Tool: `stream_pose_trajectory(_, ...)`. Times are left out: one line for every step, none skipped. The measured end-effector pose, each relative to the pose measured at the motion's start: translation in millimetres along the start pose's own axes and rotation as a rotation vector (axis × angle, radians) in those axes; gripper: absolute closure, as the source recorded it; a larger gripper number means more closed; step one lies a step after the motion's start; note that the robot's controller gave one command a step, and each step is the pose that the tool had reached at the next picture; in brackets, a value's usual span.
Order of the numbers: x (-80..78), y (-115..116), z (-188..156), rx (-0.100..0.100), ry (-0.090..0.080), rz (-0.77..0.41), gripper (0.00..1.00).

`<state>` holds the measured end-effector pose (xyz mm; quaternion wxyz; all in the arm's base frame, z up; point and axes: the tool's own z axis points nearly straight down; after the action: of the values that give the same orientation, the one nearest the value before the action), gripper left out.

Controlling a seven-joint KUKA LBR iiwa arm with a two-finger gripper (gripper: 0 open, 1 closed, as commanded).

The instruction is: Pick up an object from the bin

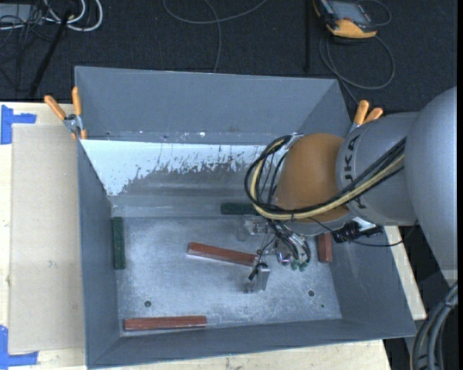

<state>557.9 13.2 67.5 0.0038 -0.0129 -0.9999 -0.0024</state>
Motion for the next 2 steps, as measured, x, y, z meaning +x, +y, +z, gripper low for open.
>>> stream_pose_trajectory(-2.4,-4.8,-2.8,0.005,-0.006,0.002,1.0)
stream_pose_trajectory(9.3,-38.7,-52.8,0.007,-0.012,0.017,1.0)
